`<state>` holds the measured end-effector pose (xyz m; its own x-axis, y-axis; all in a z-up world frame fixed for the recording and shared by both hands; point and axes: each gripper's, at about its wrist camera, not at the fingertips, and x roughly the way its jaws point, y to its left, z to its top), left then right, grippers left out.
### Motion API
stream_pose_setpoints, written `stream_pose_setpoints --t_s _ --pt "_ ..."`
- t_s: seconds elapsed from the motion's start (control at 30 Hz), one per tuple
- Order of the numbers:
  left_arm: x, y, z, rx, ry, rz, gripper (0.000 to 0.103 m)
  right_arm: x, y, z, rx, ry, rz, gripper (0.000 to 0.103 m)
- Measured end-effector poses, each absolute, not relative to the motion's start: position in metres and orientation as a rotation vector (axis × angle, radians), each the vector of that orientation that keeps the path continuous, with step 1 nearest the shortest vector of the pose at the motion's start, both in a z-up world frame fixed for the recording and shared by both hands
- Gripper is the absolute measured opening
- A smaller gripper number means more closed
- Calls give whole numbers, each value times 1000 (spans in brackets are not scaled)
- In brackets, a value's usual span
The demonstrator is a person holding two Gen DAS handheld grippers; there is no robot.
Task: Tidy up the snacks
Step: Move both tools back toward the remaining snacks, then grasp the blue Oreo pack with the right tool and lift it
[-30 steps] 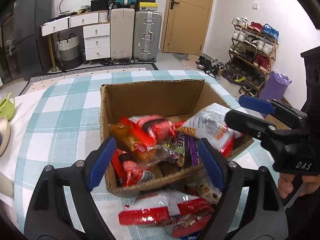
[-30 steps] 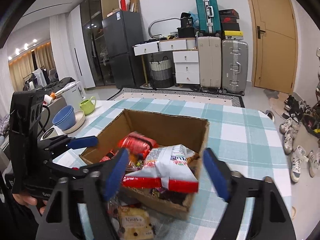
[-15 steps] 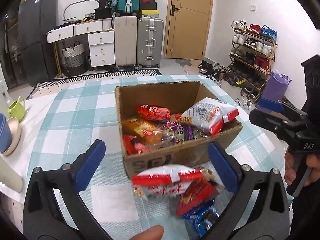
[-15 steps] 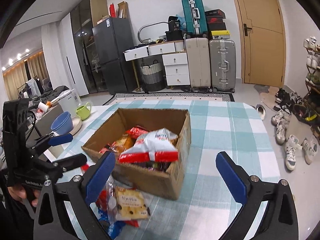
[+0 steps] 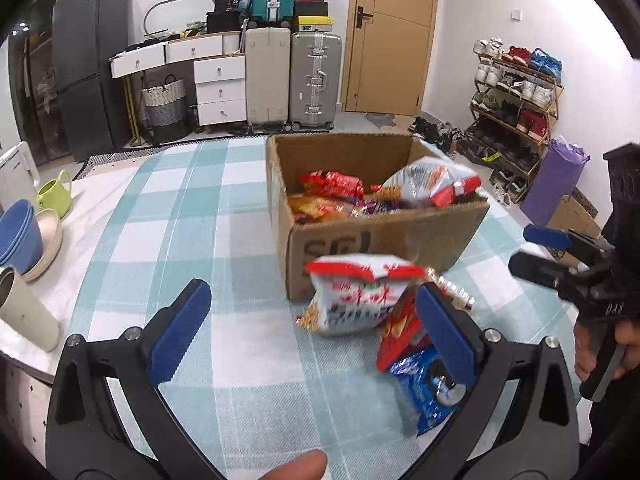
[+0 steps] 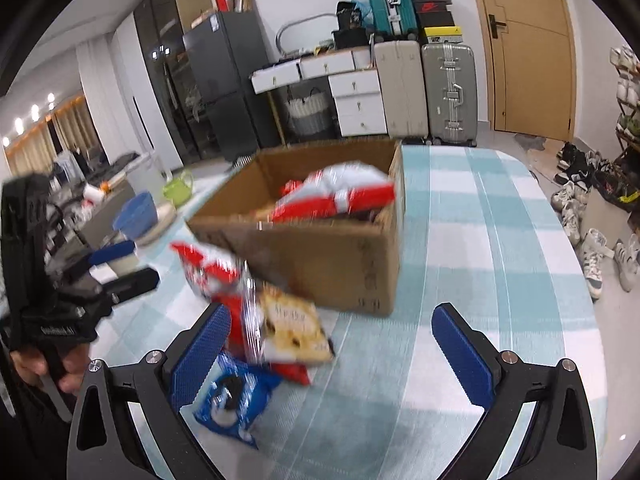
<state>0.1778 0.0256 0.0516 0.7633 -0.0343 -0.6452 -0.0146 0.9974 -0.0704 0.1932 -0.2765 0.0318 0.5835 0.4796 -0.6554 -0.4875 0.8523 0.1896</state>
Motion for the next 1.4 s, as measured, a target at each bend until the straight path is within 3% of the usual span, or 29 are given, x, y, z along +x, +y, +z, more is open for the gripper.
stream_pose_setpoints --t_s 1.4 --pt "141 34 -14 -74 861 55 102 160 -195 -45 -109 963 626 102"
